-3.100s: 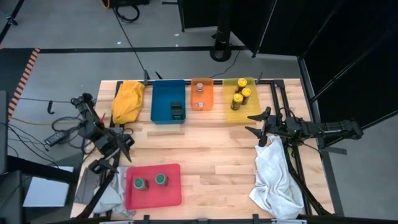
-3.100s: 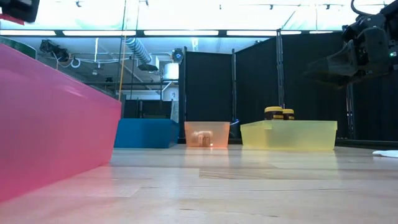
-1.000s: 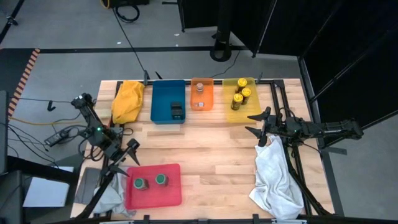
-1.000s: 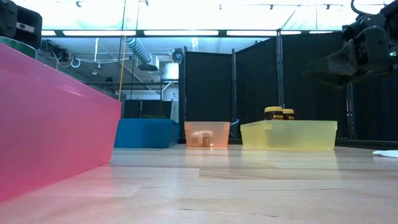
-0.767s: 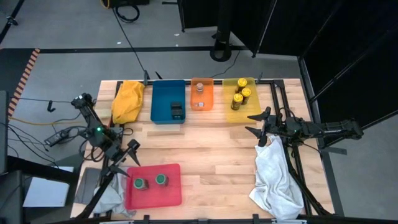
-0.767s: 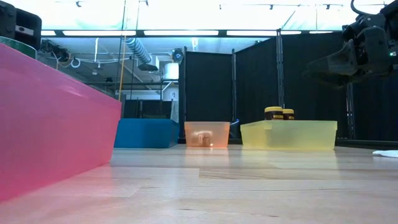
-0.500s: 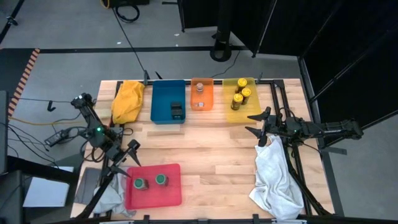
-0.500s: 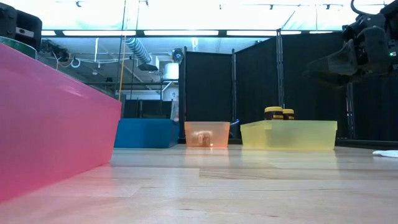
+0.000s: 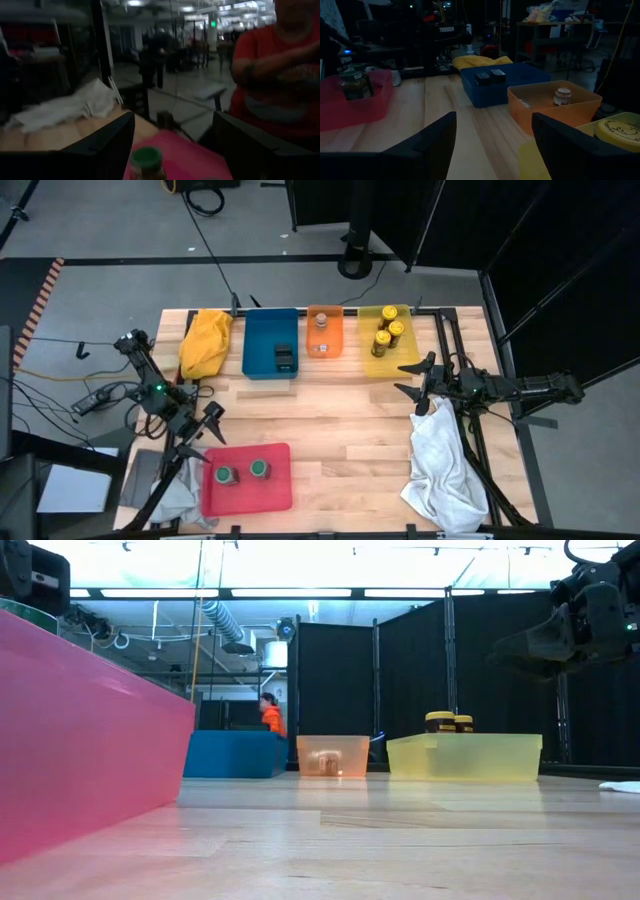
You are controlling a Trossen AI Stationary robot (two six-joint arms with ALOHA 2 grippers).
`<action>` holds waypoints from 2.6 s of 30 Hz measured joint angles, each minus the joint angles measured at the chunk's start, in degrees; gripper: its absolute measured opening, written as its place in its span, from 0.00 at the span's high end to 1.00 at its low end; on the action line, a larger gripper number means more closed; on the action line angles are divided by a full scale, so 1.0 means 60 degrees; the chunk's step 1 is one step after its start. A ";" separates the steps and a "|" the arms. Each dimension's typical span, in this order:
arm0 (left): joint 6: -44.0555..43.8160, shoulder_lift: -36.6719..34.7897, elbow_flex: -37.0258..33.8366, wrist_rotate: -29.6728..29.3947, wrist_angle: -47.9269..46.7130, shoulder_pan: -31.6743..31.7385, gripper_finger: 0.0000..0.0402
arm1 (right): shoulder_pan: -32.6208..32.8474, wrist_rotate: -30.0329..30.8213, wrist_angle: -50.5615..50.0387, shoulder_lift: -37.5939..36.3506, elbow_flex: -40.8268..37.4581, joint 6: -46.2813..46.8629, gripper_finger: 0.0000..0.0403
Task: Sort spices by type
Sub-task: Return to Home Position
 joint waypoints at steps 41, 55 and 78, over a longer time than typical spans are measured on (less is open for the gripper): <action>-0.0694 0.0000 -0.0005 0.1438 -0.0692 -0.0004 0.31 | 0.0001 0.0000 0.0000 0.0000 0.0000 0.0000 0.33; -0.0683 0.0000 -0.0005 0.1438 -0.0696 -0.0004 0.31 | -0.0001 -0.0002 0.0000 0.0000 0.0000 0.0000 0.33; -0.0683 0.0000 -0.0005 0.1436 -0.0692 -0.0004 0.31 | 0.0003 0.0001 0.0000 0.0000 0.0000 0.0000 0.34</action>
